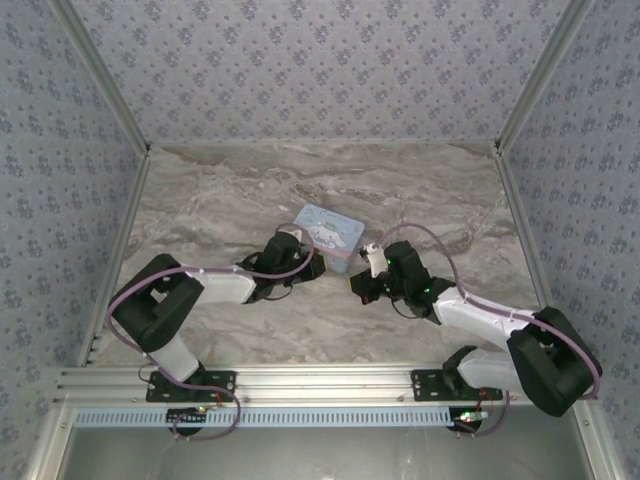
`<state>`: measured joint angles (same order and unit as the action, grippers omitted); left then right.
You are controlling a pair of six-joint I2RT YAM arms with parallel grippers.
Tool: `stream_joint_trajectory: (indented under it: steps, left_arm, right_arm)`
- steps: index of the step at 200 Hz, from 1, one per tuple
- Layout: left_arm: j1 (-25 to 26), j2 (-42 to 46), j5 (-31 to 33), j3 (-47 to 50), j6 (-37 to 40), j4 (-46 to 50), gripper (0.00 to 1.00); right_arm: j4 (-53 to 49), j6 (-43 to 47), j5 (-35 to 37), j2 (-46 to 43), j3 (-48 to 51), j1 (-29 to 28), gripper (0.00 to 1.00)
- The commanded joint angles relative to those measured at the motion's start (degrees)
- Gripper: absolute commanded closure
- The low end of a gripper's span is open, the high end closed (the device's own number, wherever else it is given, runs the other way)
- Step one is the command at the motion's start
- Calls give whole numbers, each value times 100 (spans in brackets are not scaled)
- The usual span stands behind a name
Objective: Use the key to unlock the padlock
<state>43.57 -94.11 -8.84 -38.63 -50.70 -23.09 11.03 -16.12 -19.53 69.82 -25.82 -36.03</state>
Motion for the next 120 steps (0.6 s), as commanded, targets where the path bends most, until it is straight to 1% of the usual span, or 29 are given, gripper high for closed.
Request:
stream_joint_trajectory:
  steps: [1,58,120]
  left_arm:
    - [46,267,-234,-228,-541,-13,84]
    - [55,395,-357,-284,-1084,71,84]
    - [72,491,-424,-285,-1464,67,84]
  right_arm:
    - [652,317,245,225,69,-133,100]
    - [1117,520,410,792,-10,-322,100]
    - [1302,730,623,1080,-158,-375,100]
